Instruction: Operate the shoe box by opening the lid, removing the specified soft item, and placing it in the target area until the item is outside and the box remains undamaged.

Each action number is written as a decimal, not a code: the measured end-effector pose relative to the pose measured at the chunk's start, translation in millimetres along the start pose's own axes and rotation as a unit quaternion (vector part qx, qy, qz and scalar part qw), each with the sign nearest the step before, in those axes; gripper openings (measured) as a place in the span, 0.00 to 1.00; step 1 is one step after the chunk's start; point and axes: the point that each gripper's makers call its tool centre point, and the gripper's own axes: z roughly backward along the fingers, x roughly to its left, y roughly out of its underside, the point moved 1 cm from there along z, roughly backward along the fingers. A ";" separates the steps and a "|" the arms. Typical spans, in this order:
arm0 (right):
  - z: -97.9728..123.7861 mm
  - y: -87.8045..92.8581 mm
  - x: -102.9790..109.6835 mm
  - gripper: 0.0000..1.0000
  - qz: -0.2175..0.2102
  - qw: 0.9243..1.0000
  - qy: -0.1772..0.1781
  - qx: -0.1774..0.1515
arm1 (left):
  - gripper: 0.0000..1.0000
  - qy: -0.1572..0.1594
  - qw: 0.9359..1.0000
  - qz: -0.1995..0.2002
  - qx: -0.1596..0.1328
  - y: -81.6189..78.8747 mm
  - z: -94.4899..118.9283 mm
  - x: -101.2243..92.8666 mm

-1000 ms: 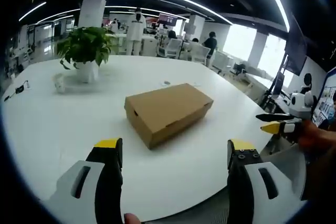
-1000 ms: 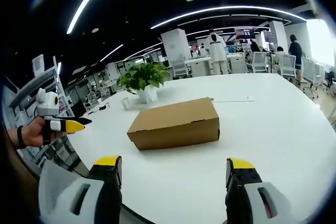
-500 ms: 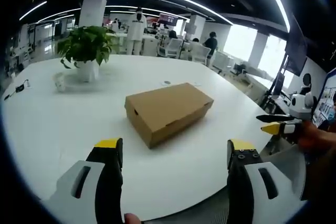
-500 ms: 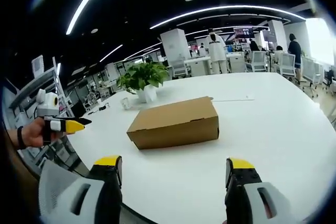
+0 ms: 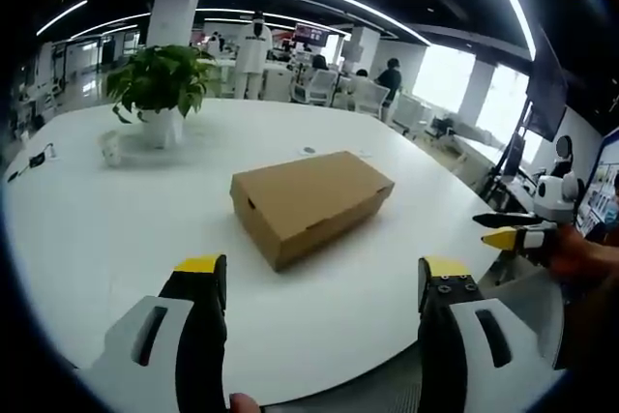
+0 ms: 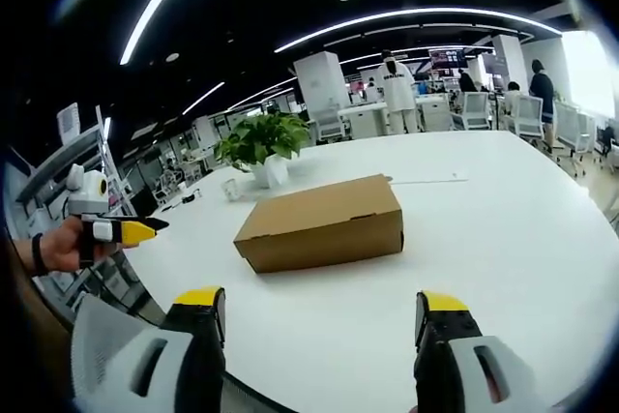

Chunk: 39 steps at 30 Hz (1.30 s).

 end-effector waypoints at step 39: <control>-57.7 -32.2 -27.6 0.77 0.039 0.998 -0.034 0.023 | 0.78 0.011 1.000 0.008 0.017 -5.0 -44.4 5.2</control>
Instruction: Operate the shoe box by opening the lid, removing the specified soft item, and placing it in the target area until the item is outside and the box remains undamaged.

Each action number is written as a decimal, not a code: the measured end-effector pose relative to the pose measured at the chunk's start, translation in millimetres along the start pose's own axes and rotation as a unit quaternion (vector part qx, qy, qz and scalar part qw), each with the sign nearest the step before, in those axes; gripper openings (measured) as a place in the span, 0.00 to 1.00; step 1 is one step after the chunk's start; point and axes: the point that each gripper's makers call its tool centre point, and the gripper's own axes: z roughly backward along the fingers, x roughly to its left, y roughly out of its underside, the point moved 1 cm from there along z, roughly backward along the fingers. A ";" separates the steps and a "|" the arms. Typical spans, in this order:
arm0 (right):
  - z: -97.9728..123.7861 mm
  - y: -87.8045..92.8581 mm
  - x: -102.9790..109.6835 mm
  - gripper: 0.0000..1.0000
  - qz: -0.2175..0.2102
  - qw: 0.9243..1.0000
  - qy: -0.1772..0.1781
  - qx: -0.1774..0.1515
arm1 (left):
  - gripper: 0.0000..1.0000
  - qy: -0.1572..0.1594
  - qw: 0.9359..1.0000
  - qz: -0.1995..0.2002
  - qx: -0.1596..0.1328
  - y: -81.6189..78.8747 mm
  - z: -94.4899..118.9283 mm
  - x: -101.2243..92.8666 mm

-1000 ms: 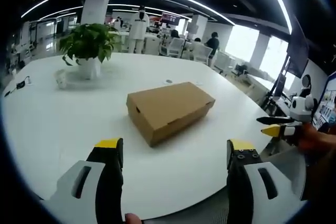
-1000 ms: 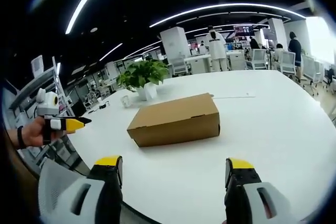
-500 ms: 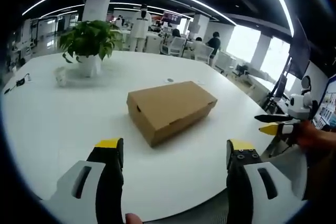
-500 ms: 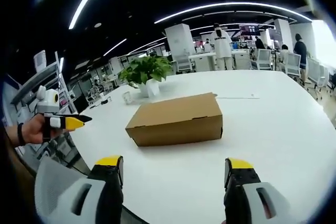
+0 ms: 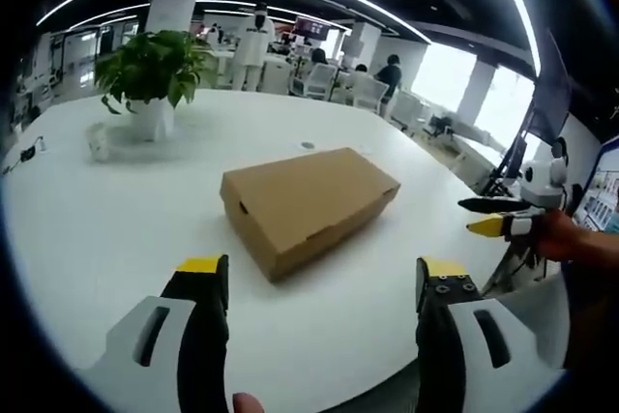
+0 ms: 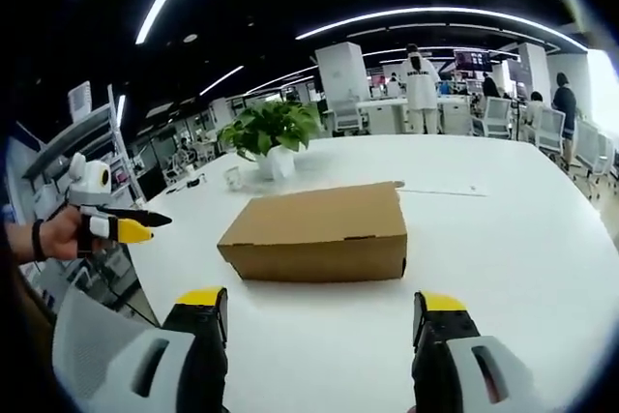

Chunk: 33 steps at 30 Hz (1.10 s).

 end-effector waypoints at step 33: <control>-74.6 -21.6 -34.6 0.77 0.005 0.999 -0.029 0.035 | 0.78 -0.008 1.000 0.016 0.020 -13.0 -47.0 42.4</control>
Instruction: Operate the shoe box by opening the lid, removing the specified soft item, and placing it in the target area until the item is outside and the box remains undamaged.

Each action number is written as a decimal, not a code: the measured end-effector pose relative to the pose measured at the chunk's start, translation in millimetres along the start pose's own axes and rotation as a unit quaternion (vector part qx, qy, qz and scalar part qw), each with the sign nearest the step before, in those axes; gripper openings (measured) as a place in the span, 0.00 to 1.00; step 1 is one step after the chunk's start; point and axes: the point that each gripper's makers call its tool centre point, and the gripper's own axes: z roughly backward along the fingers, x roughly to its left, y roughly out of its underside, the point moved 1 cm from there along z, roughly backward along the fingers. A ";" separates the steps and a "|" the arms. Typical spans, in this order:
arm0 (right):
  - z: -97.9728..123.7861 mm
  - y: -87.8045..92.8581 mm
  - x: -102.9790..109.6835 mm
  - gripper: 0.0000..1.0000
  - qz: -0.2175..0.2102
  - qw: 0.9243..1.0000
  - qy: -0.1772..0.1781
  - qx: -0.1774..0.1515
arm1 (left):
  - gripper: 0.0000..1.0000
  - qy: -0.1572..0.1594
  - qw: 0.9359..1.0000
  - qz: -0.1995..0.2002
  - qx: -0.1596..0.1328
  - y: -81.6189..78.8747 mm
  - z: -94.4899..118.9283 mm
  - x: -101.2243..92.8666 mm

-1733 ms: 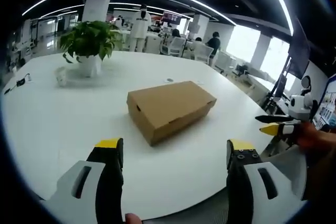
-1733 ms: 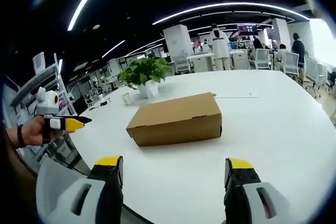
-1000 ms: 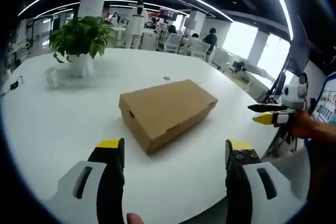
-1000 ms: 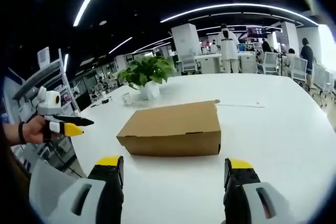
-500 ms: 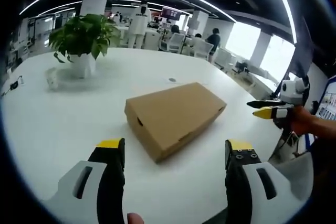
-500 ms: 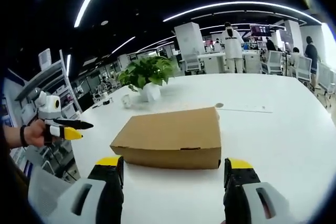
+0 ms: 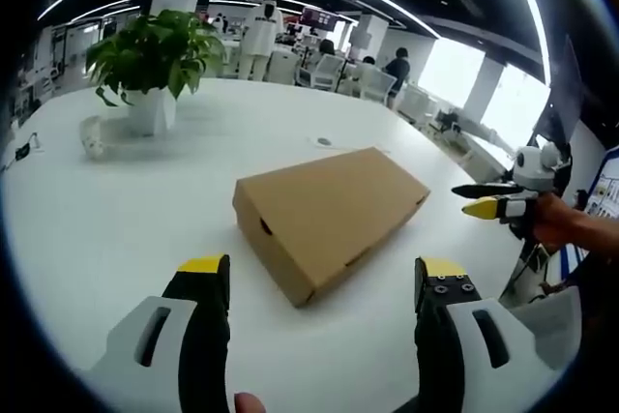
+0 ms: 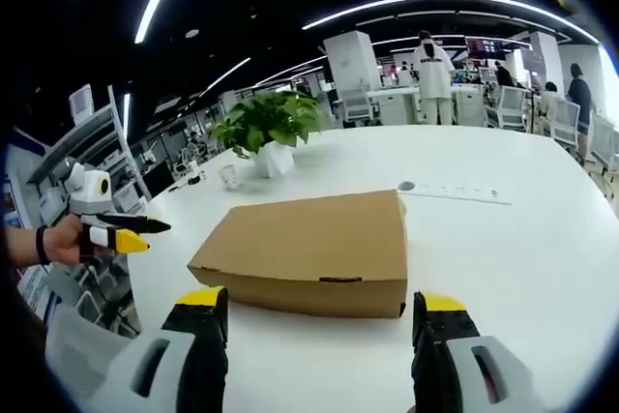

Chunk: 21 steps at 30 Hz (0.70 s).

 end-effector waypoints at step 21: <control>-33.1 6.0 -20.5 0.77 -0.007 0.999 -0.005 0.033 | 0.78 0.002 1.000 -0.004 0.027 2.8 -28.8 9.2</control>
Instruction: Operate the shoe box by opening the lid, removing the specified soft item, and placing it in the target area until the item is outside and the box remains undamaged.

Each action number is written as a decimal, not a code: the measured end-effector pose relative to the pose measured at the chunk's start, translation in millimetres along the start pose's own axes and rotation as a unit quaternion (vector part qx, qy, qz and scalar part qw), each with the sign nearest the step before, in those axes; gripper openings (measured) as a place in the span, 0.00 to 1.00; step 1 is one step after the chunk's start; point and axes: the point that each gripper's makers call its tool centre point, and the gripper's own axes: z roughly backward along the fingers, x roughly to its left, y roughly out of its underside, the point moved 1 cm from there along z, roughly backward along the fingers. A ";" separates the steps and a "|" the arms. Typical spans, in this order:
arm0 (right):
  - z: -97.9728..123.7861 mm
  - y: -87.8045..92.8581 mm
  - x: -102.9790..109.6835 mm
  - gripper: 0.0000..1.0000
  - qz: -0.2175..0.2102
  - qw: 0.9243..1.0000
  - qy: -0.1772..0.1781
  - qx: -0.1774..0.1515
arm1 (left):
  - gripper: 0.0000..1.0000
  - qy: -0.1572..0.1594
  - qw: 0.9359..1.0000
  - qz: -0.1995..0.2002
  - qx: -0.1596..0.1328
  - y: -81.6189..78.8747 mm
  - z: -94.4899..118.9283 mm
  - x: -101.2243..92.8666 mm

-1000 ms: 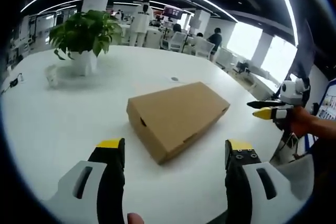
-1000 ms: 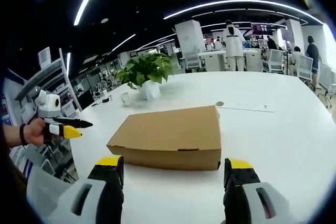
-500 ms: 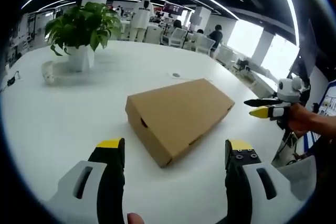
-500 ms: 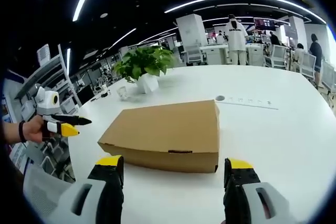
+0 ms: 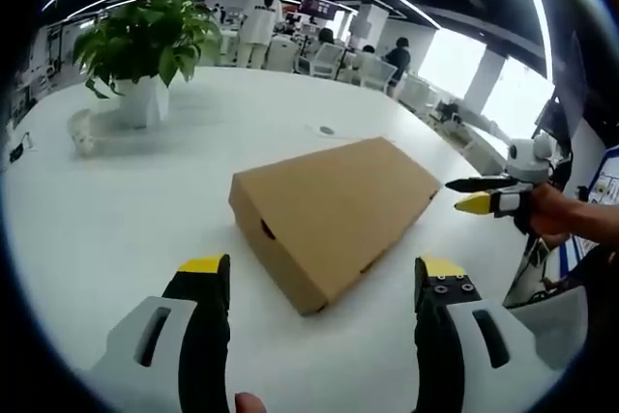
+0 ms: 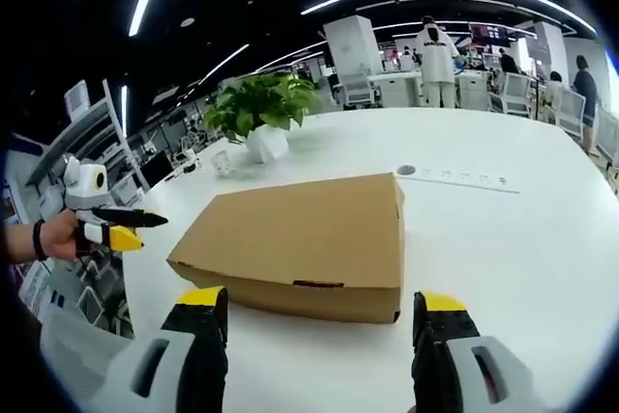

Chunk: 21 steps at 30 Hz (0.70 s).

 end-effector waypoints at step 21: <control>-38.7 -10.8 -1.7 0.78 0.010 1.000 -0.008 0.023 | 0.74 0.013 0.999 0.023 0.030 10.8 -41.3 -6.2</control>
